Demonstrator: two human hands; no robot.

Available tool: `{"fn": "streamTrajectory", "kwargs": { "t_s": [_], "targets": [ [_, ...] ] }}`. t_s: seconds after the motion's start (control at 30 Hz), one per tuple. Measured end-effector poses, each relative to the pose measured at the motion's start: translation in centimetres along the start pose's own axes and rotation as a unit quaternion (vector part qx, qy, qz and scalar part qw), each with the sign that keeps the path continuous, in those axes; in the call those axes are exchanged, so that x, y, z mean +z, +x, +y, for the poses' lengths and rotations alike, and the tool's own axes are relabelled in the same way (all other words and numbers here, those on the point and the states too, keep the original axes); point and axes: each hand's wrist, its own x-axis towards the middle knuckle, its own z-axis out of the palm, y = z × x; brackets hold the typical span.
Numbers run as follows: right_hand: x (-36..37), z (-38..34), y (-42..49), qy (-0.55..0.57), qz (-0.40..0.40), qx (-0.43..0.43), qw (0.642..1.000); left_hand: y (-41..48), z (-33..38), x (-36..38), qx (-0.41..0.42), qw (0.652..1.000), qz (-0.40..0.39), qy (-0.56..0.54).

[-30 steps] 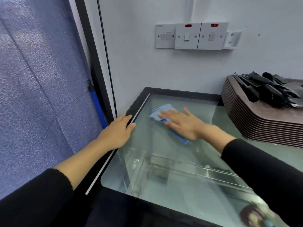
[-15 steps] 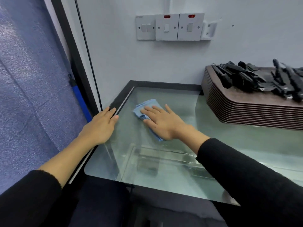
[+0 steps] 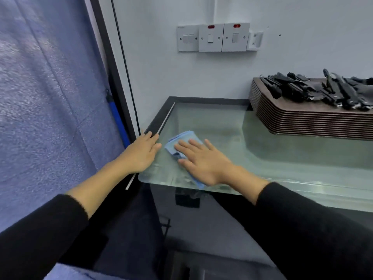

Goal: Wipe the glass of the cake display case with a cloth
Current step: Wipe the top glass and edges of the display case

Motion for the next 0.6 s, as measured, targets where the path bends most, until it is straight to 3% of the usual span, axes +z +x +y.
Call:
{"fn": "streamTrajectory", "kwargs": {
  "t_s": [0.07, 0.17, 0.27, 0.47, 0.53, 0.6],
  "targets": [
    [-0.5, 2.5, -0.5, 0.000, -0.007, 0.028, 1.000, -4.6, -0.3, 0.0, 0.008, 1.000, -0.020, -0.001],
    [-1.2, 5.5, 0.9, 0.008, 0.017, 0.145, 0.989, -12.3, -0.7, 0.1, -0.004, 1.000, -0.020, -0.001],
    [-0.7, 3.2, 3.3, -0.004, 0.033, 0.194, 0.980, -15.3, -0.9, 0.4, -0.018, 1.000, 0.003, 0.012],
    [1.3, -7.6, -0.9, -0.008, 0.014, 0.043, 0.999, -14.9, -1.3, 0.8, -0.003, 1.000, 0.024, -0.015],
    [1.6, -7.5, -5.3, 0.014, 0.000, 0.003, 1.000, -15.5, -1.6, 0.8, 0.002, 1.000, 0.019, -0.025],
    [1.0, -4.8, -9.1, 0.039, -0.007, 0.020, 0.999, -16.6, -1.9, 0.9, 0.001, 0.999, 0.016, -0.030]
  ]
}}
